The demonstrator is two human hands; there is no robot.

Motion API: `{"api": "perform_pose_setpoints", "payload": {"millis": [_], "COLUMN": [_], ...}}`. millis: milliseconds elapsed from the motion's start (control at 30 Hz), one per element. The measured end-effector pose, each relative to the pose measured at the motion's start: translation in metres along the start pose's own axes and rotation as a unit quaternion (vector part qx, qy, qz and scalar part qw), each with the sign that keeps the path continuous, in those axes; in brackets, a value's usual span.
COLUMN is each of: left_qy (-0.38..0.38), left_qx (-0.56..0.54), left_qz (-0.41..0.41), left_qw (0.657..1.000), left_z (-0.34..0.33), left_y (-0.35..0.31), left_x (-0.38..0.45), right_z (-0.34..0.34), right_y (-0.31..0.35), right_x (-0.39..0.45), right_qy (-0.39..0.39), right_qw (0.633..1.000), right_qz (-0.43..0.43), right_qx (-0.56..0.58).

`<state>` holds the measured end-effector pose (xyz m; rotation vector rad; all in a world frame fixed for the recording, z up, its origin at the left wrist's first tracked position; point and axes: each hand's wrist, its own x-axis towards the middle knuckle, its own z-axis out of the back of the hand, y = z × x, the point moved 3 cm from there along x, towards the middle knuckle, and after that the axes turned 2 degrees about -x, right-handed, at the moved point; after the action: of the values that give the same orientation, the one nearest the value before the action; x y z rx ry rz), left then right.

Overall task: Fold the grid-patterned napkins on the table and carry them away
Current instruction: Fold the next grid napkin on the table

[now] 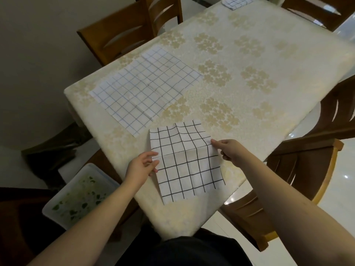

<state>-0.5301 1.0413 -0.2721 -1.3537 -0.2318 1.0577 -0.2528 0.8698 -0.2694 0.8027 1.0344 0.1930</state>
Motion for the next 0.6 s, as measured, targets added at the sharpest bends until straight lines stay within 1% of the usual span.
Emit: {"api": "perform_pose_setpoints", "payload": {"millis": [100,200,267,367,433,467,533,600], "left_qy": [0.010,0.007,0.000,-0.012,-0.022,-0.021,-0.006,0.014], "left_qx": [0.077,0.161,0.203,0.258,0.261,0.249,0.205,0.172], "left_qz": [-0.067,-0.139,-0.191,-0.285,-0.322,-0.327,-0.320,-0.317], "left_qw": [0.995,0.977,0.960,0.923,0.910,0.911,0.925,0.933], "left_z": [0.011,0.024,0.032,0.043,0.052,0.056,0.062,0.065], "left_y": [-0.013,-0.035,-0.054,-0.086,-0.107,-0.116,-0.128,-0.130], "left_x": [0.011,0.022,0.029,0.040,0.044,0.045,0.043,0.039], "right_z": [0.000,-0.002,-0.003,-0.005,-0.005,-0.005,-0.005,-0.010], "right_y": [0.006,0.017,0.028,0.046,0.060,0.066,0.073,0.072], "right_x": [-0.015,-0.031,-0.042,-0.060,-0.075,-0.082,-0.097,-0.110], "right_qy": [-0.034,-0.070,-0.090,-0.120,-0.139,-0.148,-0.168,-0.191], "right_qw": [0.999,0.993,0.987,0.978,0.972,0.968,0.962,0.958], "right_qz": [0.018,0.030,0.039,0.062,0.079,0.087,0.101,0.105], "right_qx": [0.038,0.090,0.124,0.157,0.174,0.182,0.190,0.188]}}
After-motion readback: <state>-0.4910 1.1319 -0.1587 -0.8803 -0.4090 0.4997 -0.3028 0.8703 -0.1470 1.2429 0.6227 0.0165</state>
